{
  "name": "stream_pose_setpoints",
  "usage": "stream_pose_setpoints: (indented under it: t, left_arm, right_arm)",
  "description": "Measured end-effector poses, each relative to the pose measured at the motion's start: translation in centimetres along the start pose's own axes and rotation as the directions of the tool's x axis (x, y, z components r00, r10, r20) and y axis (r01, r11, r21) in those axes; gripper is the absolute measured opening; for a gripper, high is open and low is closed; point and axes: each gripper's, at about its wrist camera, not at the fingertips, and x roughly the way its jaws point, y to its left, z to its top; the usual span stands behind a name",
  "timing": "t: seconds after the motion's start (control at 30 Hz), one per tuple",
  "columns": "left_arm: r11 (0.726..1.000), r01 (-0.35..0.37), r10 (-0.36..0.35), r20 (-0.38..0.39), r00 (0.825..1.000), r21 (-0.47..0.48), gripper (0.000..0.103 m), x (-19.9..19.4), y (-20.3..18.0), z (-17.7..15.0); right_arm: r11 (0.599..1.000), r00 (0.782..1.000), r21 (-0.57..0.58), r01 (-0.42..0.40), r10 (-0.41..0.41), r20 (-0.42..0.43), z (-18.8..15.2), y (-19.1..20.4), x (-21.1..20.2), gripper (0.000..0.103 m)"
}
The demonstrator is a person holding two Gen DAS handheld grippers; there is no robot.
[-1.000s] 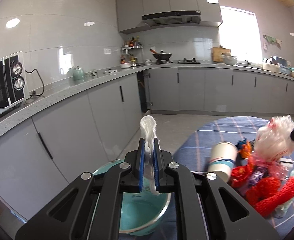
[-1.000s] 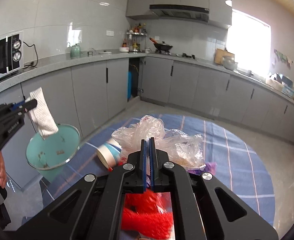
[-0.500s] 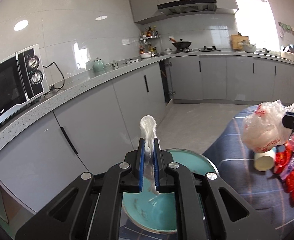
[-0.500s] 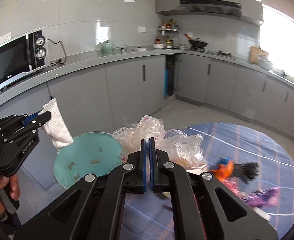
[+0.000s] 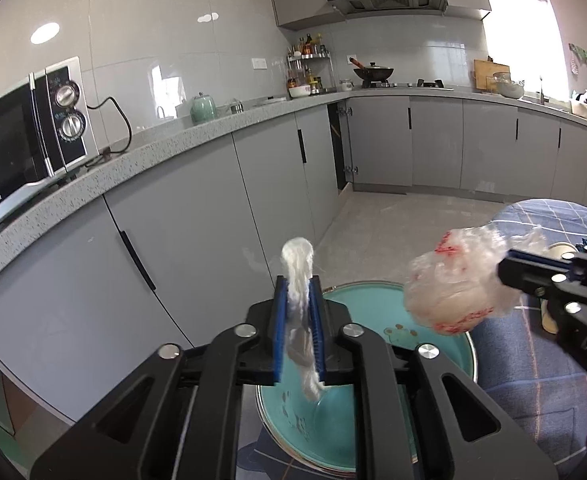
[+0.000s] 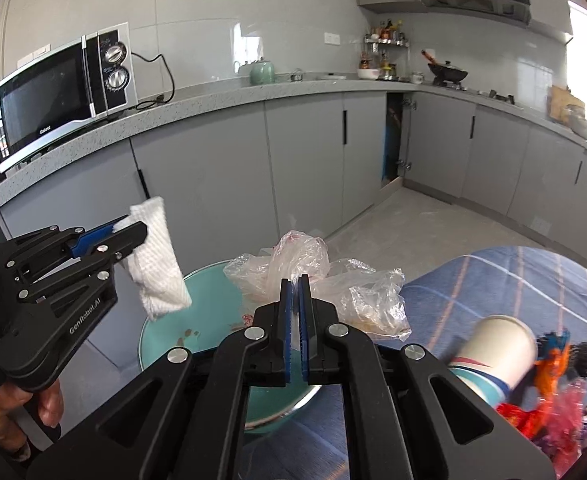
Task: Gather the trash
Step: 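Carry the tissue and plastic bag over the teal bin and open both tools, then move both tools back to the table over the trash pile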
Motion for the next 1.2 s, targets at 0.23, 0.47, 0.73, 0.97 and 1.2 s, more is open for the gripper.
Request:
stream_pose_setpoints:
  t: [0.23,0.47,0.73,0.97,1.2]
  left_arm:
    - [1.000,-0.011,0.011,-0.013,1.000,0.003,0.047,0.8,0.0,-0.6]
    - [0.999,-0.051,0.051,-0.003,0.999,0.000,0.073,0.4,0.2,-0.5]
    - [0.999,-0.040,0.040,0.041,0.998,0.010,0.082,-1.7,-1.1,0.1]
    - [0.998,0.015,-0.018,0.066,0.998,0.054,0.083,-3.9,-4.6,0.4]
    - [0.994,0.063,-0.070,0.083,0.994,0.085,0.085,-6.0,-8.0,0.1]
  right_arm:
    - [1.000,1.000,0.014,0.003,-0.002,-0.021,-0.9,-0.4,1.6,0.017]
    - [0.998,0.999,0.059,0.032,-0.031,-0.019,-1.6,-1.8,0.4,0.033]
    - [0.992,0.994,0.055,0.111,-0.111,-0.016,-2.9,-2.8,-2.4,0.039]
    - [0.983,0.985,0.070,0.172,-0.172,-0.006,-4.3,-4.5,-5.9,0.042]
    - [0.965,0.971,0.117,0.236,-0.237,-0.001,-6.2,-7.2,-10.1,0.043]
